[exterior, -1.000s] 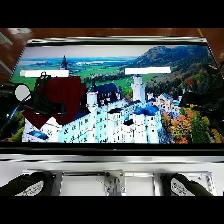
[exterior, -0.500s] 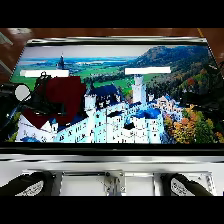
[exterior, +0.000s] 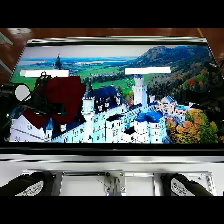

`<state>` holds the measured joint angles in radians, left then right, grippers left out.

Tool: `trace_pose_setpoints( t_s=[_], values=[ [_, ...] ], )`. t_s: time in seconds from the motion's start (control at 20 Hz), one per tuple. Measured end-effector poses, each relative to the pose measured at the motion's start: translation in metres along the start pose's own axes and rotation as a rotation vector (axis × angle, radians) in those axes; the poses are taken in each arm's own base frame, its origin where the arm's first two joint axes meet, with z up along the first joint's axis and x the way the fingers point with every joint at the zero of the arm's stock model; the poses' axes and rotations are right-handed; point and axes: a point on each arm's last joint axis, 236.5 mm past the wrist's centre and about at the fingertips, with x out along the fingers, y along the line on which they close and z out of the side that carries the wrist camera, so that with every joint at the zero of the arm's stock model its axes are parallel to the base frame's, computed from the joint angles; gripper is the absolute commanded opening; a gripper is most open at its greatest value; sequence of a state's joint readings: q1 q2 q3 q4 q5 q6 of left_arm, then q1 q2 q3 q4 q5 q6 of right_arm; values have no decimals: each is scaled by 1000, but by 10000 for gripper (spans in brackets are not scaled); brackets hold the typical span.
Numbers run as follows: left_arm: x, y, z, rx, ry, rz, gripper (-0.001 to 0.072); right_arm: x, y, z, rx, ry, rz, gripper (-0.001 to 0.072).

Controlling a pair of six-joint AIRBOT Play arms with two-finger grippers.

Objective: Fold the shirts.

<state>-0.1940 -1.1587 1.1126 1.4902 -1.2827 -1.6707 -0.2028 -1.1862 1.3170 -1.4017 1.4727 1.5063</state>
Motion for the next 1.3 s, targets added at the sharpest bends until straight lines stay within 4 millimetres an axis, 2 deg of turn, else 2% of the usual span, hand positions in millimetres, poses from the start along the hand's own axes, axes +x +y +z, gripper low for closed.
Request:
trace_pose_setpoints(
  t_s=[0.25,0.35,0.4,0.45,0.55,0.6,0.7,0.8,0.9,1.15,1.3],
  values=[
    [0,-1,1,-4,-4,-5,712,0,2,1,1,-4,7,680],
    [-4,6,18,-13,-61,8,710,0,2,4,1,-18,6,679],
    [-9,15,32,-24,-101,25,692,0,1,6,1,-26,6,679],
    [-13,26,47,-42,-142,45,623,0,1,8,1,-35,6,680],
    [-17,55,73,-91,-186,85,621,0,1,14,1,-58,5,680],
    [-15,73,84,-123,-191,107,668,-1,1,17,2,-72,4,680],
    [-2,109,93,-203,-158,139,679,0,1,21,3,-88,5,680],
    [18,143,91,-315,-96,145,720,3,1,23,5,-89,7,680],
    [40,163,88,-435,-54,86,720,8,0,24,9,-79,9,680],
    [85,177,86,-597,6,-67,720,33,7,25,32,-18,56,680],
    [108,176,83,-622,43,-100,717,48,11,24,46,16,88,680]
  ],
)
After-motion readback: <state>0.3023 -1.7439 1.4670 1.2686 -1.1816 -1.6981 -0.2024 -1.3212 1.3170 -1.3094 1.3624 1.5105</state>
